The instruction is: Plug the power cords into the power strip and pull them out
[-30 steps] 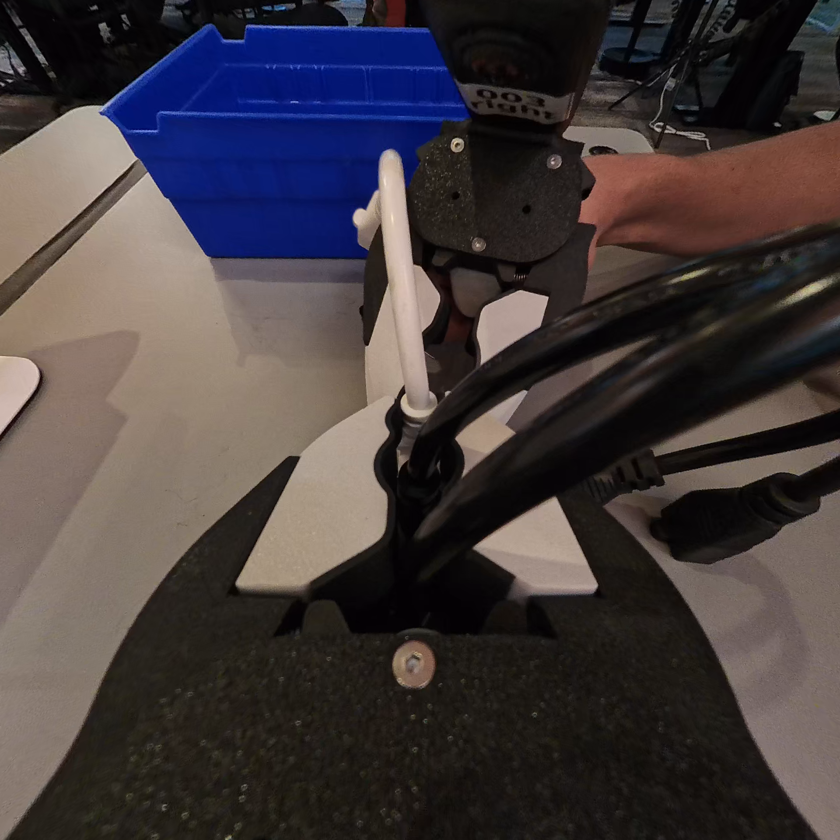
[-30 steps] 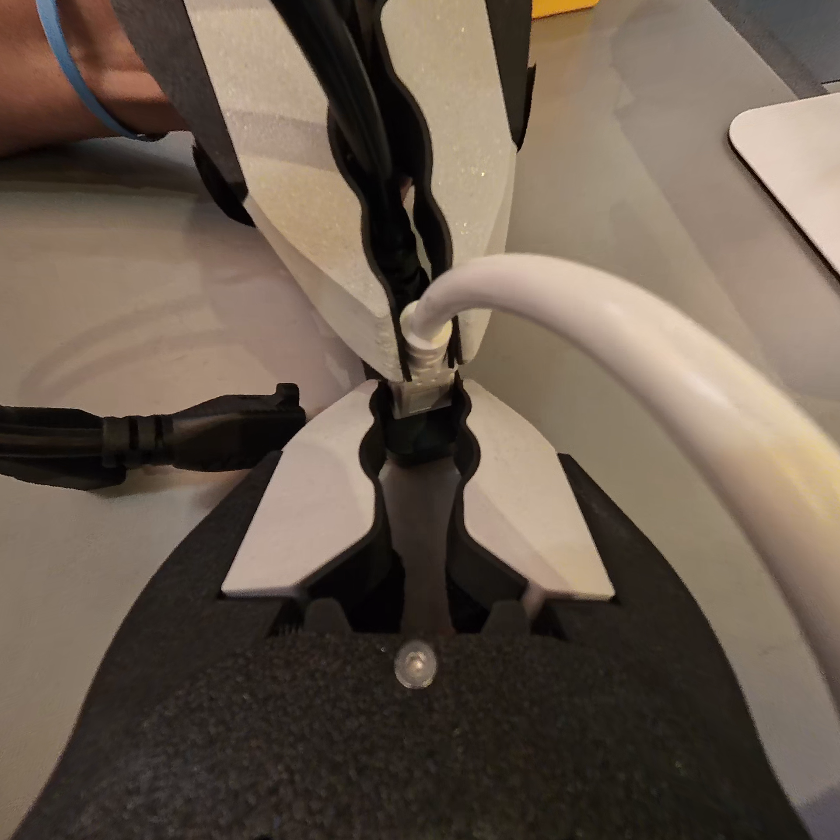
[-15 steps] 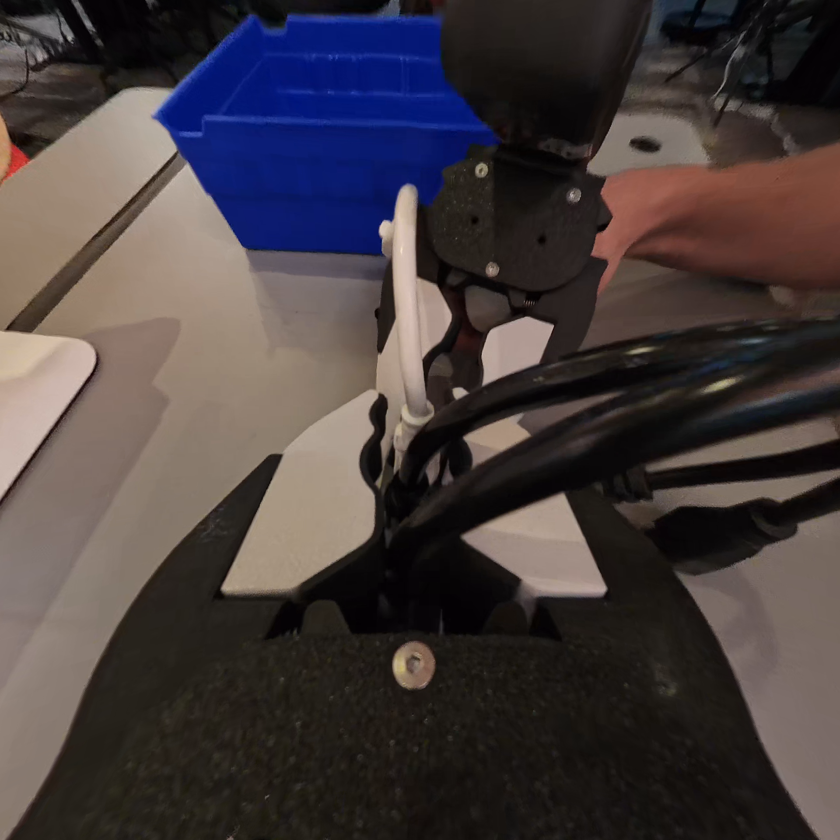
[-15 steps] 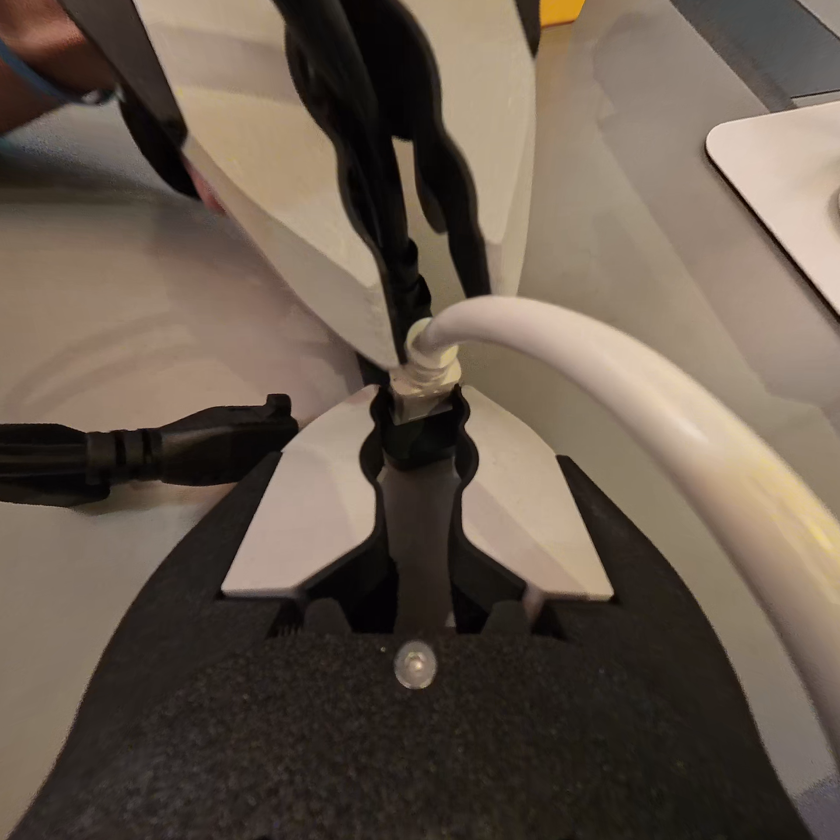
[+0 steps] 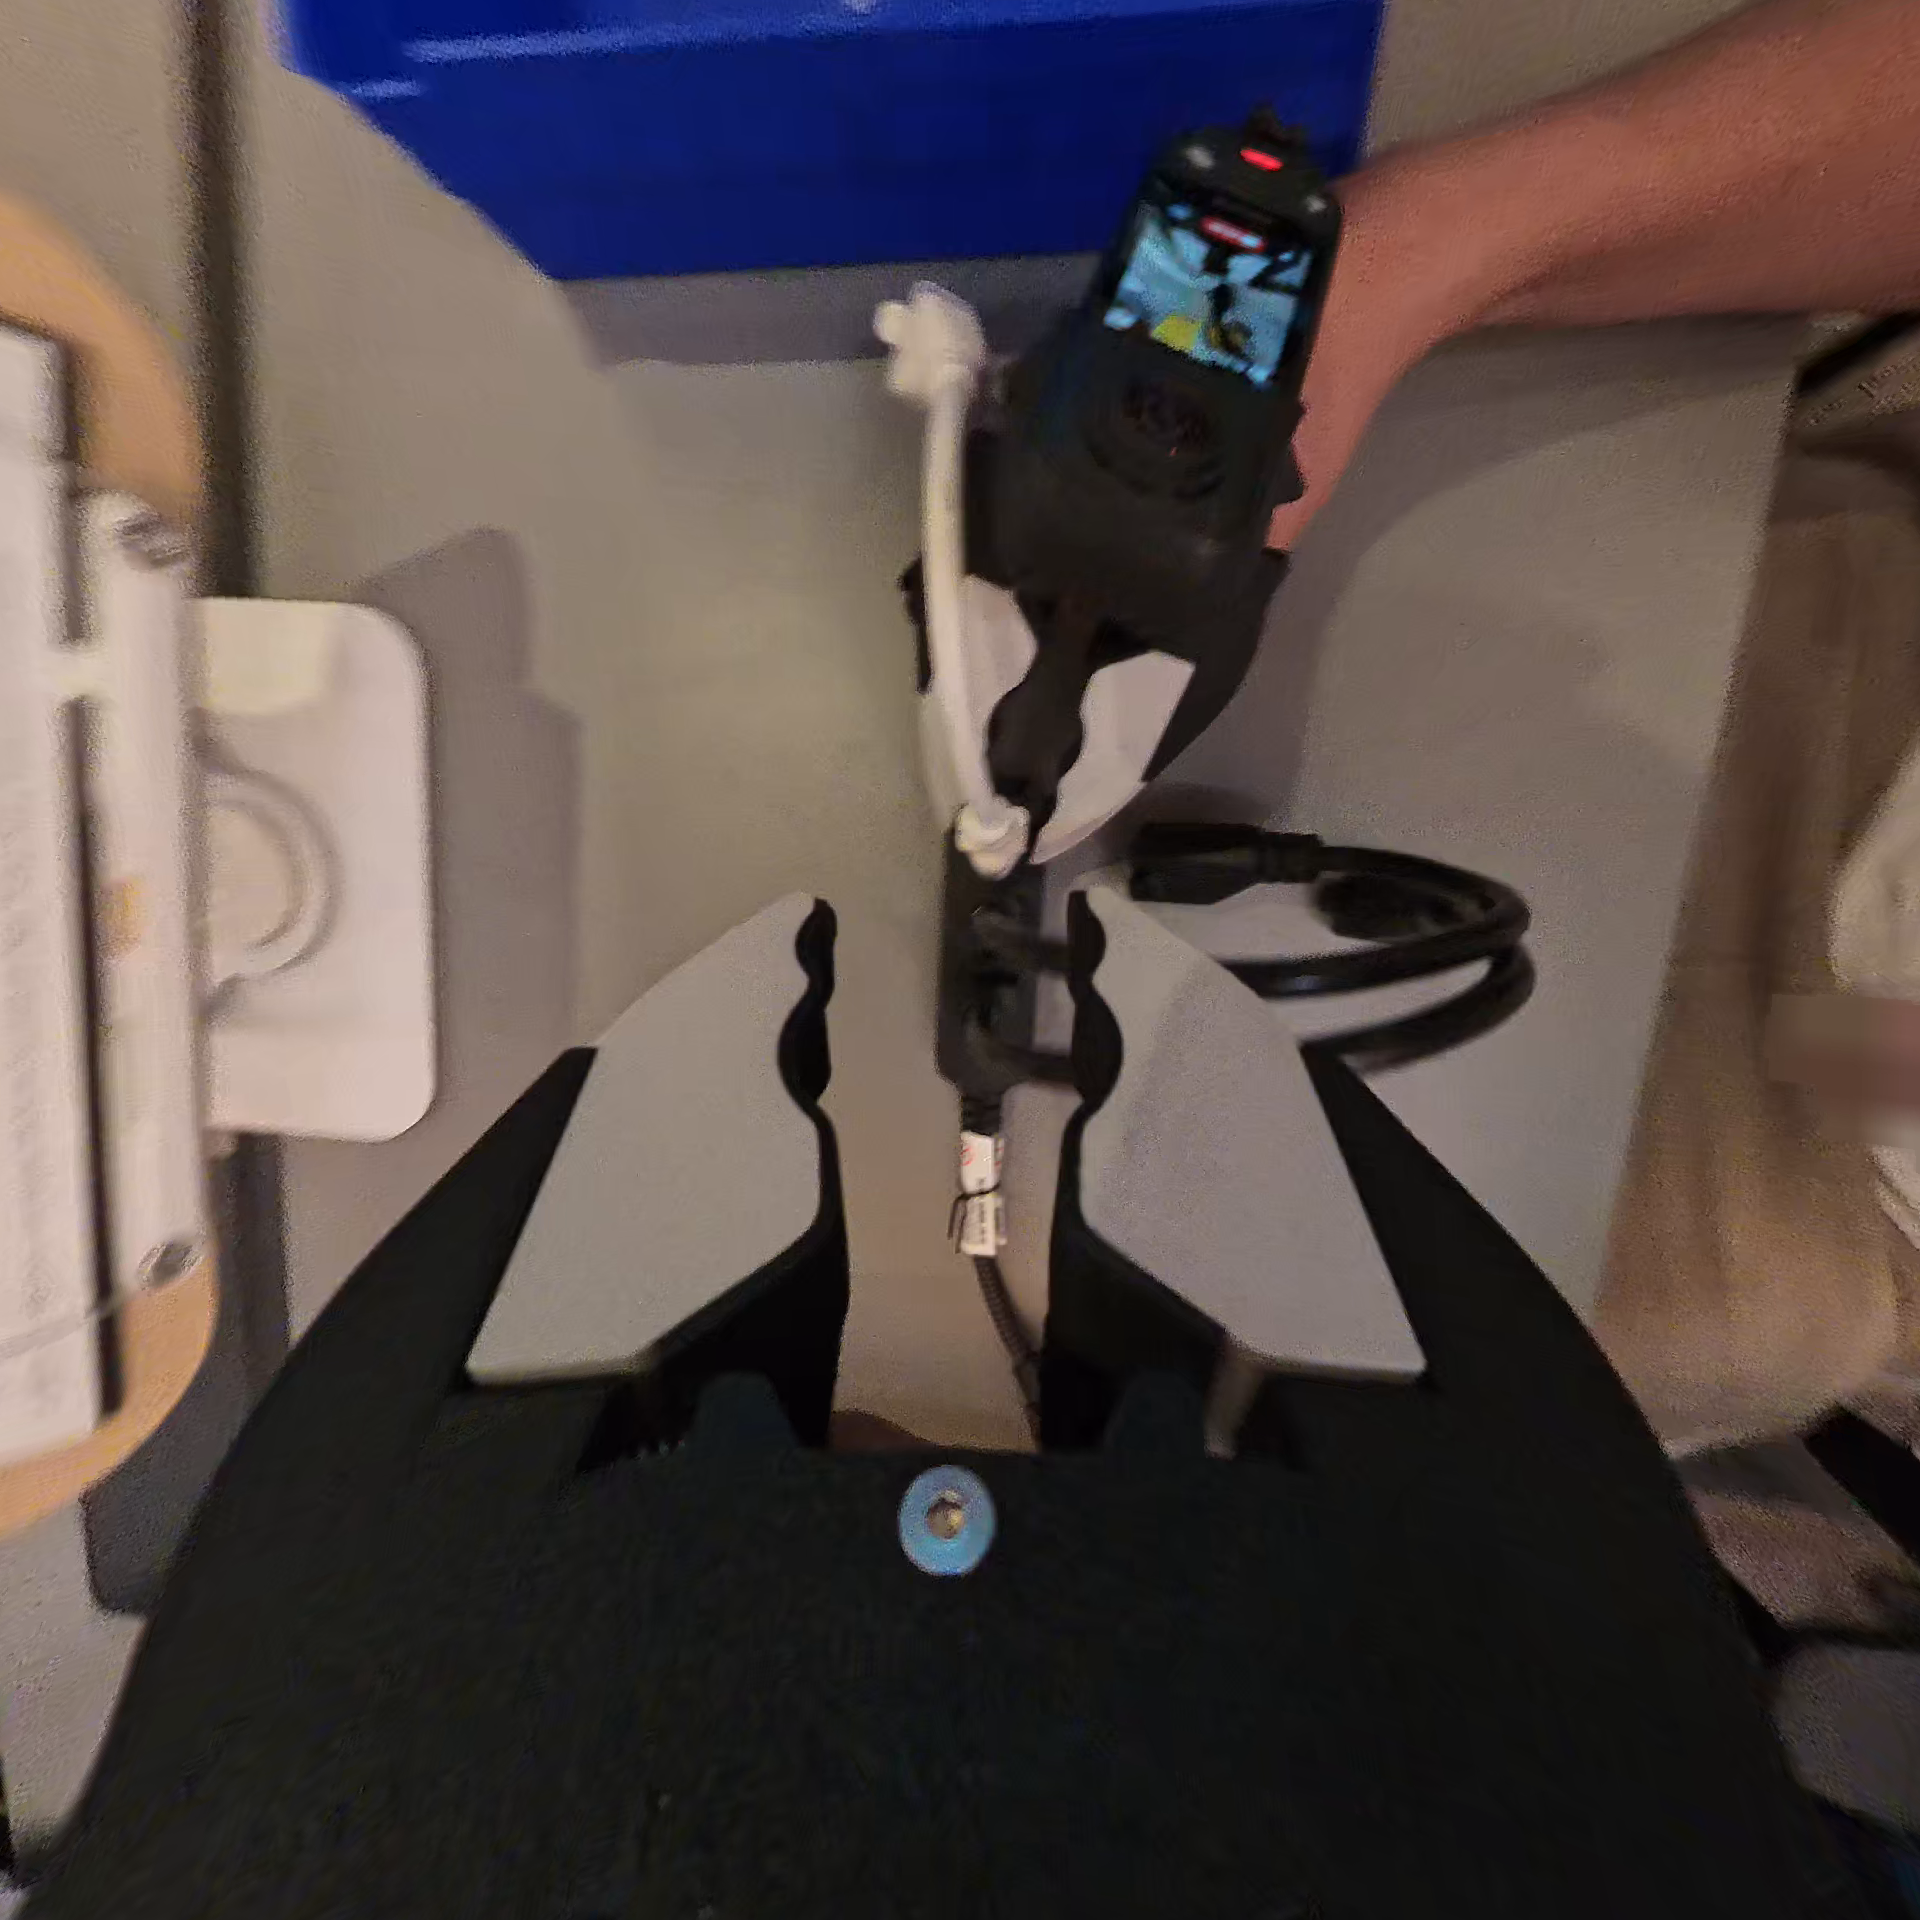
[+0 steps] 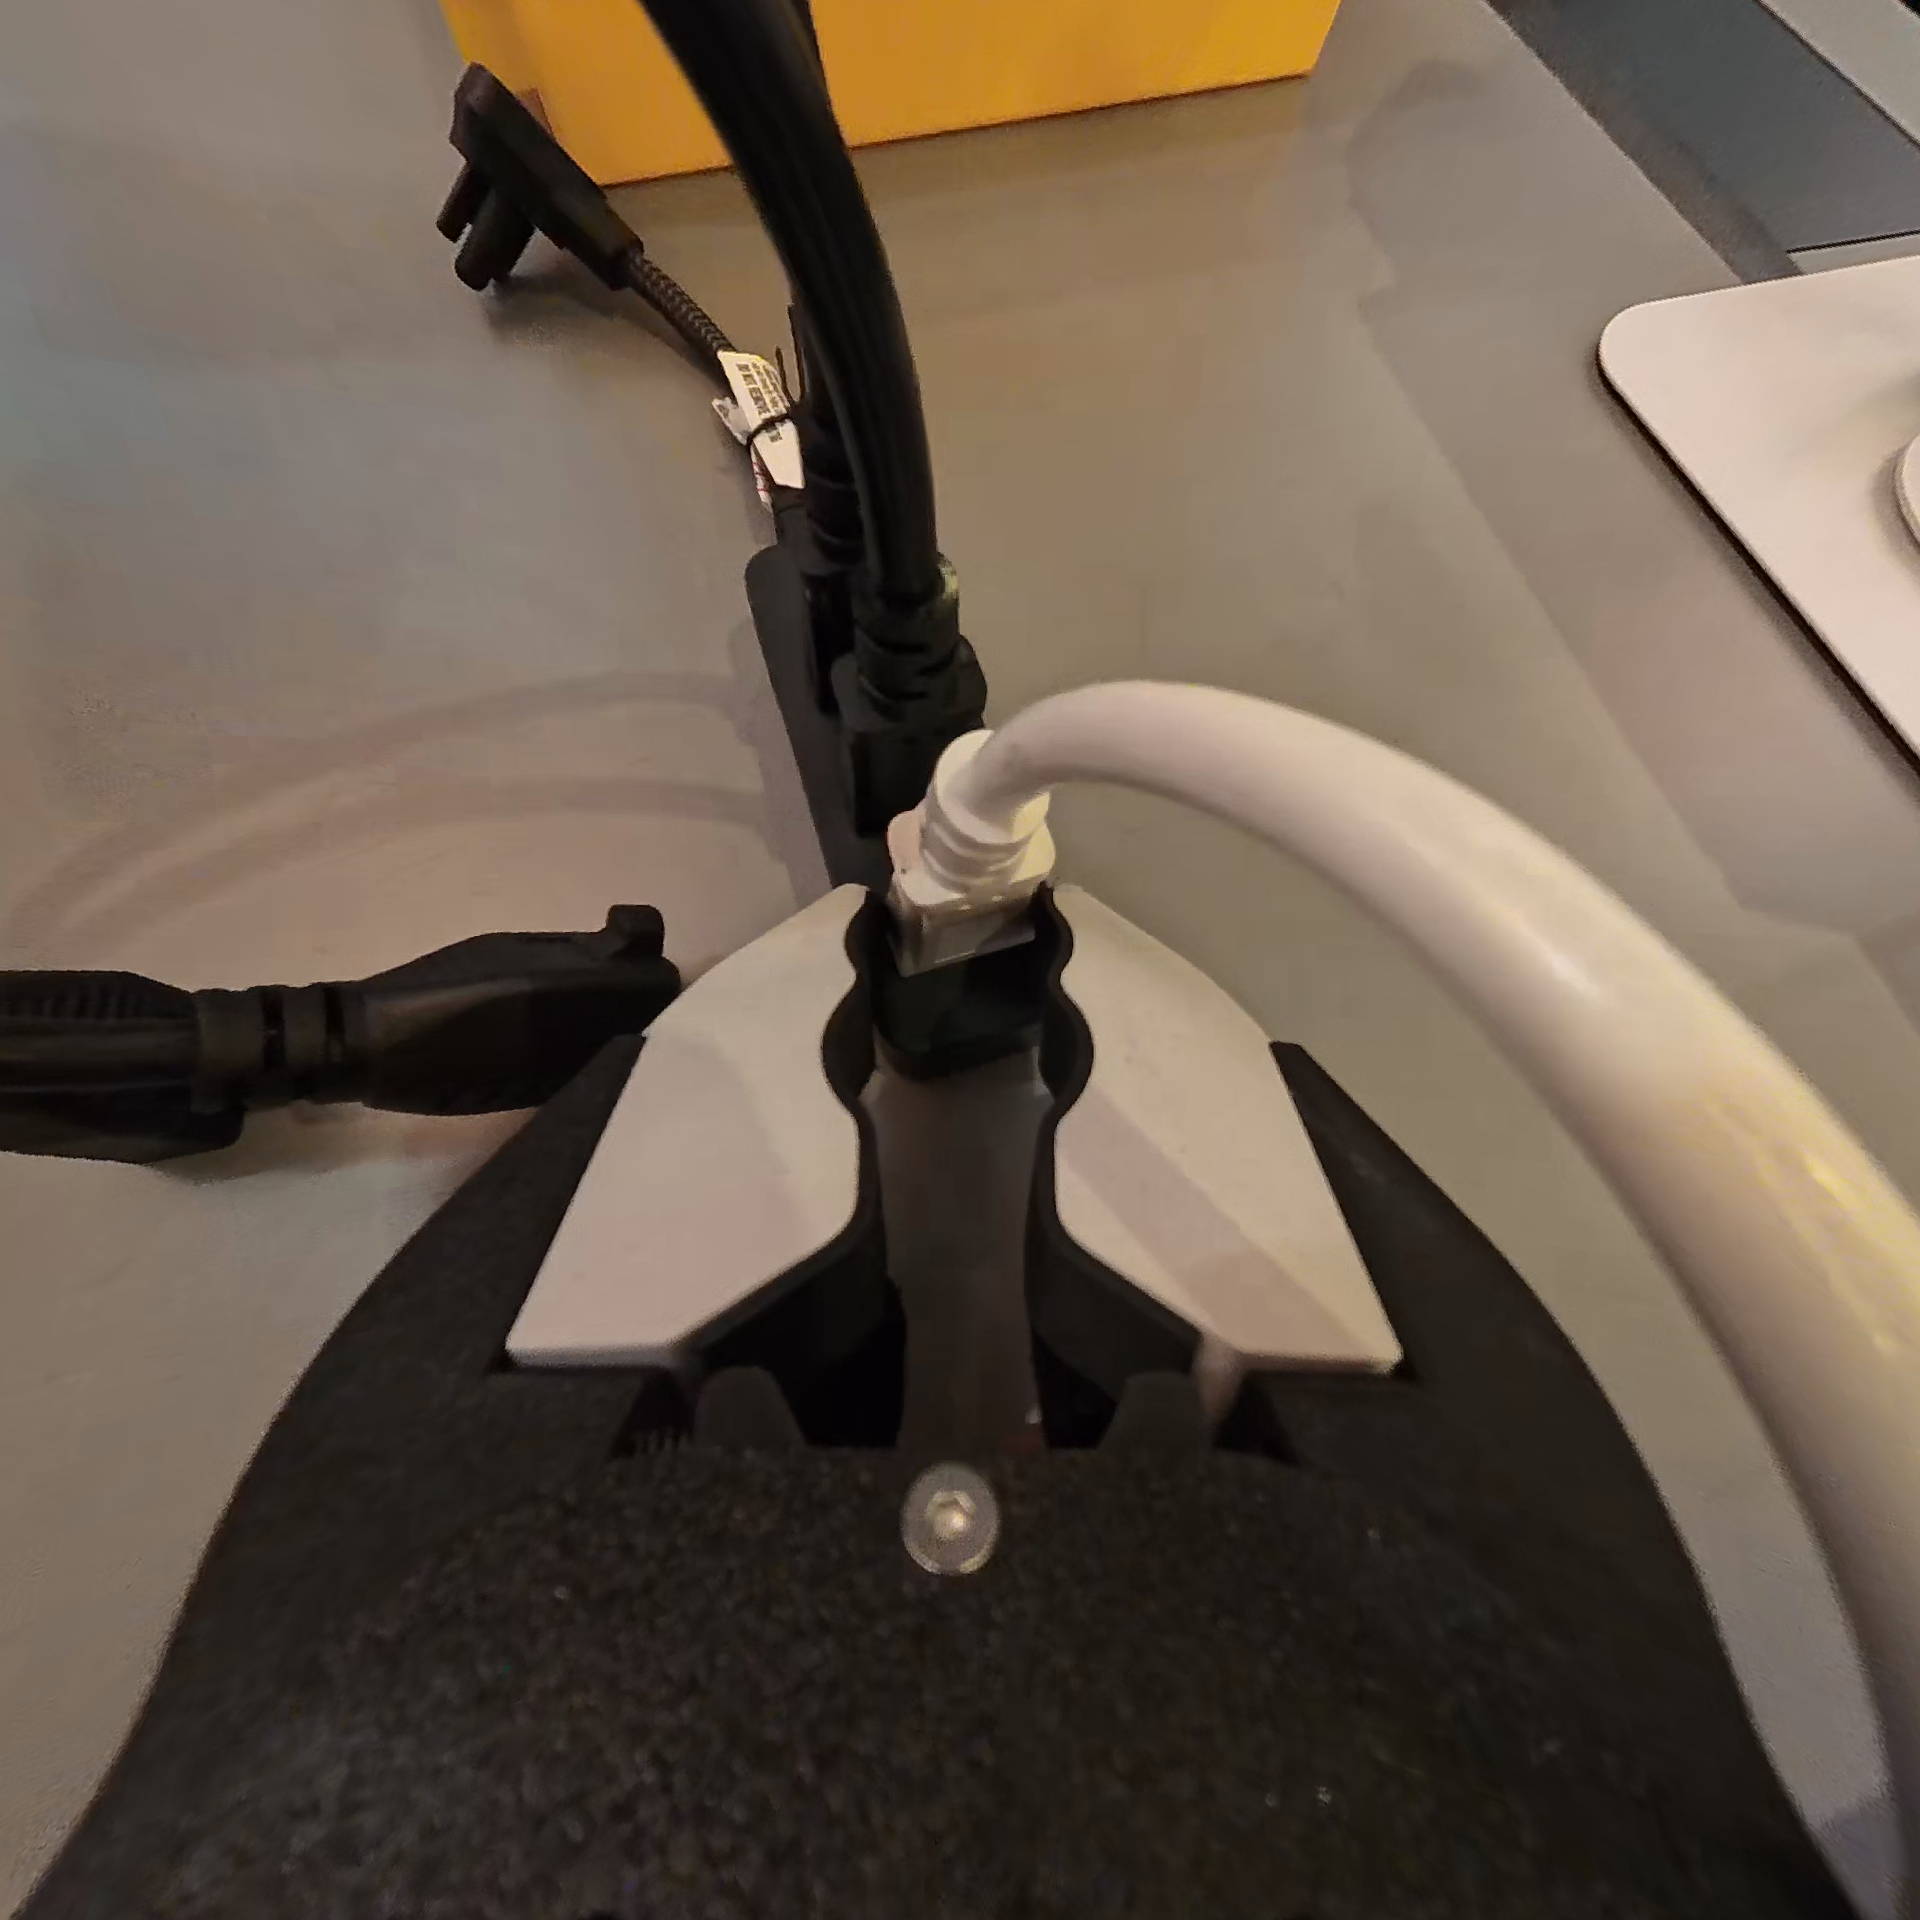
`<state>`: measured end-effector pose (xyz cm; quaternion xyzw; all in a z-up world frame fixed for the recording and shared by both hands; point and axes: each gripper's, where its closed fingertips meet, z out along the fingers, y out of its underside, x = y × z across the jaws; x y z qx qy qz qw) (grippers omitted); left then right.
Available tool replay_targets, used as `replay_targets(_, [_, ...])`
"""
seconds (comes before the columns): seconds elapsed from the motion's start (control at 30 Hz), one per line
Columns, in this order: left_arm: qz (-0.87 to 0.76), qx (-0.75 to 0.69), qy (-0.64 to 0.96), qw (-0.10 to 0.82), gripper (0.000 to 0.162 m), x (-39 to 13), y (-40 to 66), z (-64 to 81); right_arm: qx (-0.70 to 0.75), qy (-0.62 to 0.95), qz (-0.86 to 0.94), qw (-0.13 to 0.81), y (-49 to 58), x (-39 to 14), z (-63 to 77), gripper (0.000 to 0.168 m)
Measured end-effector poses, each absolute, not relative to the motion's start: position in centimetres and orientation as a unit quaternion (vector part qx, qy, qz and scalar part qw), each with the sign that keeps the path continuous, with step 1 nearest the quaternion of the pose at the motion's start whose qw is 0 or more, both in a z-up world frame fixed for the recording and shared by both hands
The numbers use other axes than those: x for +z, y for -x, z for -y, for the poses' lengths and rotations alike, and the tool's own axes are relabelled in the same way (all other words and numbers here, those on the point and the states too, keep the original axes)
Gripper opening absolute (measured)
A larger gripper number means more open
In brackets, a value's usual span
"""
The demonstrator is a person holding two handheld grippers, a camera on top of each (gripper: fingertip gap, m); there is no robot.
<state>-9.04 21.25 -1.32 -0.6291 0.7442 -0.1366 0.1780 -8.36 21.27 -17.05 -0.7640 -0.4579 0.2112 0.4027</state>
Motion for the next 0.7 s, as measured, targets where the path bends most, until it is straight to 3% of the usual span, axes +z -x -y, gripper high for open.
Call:
replay_targets(0.03, [-0.753,-0.136,0.627,0.144,0.043,-2.3,8.1,-20.7,0.208,0.764,0.458,0.405,8.3,-17.0,-21.3,0.027])
replay_targets(0.2, [-0.743,-0.119,0.659,-0.002,0.038,-9.0,7.1,-20.5,0.193,0.757,0.464,0.418,8.3,-16.9,-21.2,0.027])
replay_targets(0.37, [-0.753,-0.021,0.657,-0.027,0.018,-13.1,9.7,-22.6,0.192,0.754,0.468,0.420,8.4,-17.0,-21.2,0.027])
replay_targets(0.57, [-0.704,-0.085,0.699,0.099,0.037,-6.9,6.7,-24.8,0.201,0.772,0.442,0.412,8.0,-17.1,-21.8,0.027])
replay_targets(0.7, [-0.678,-0.099,0.696,0.212,0.040,-3.0,7.9,-23.6,0.196,0.775,0.435,0.414,7.8,-17.1,-22.0,0.027])
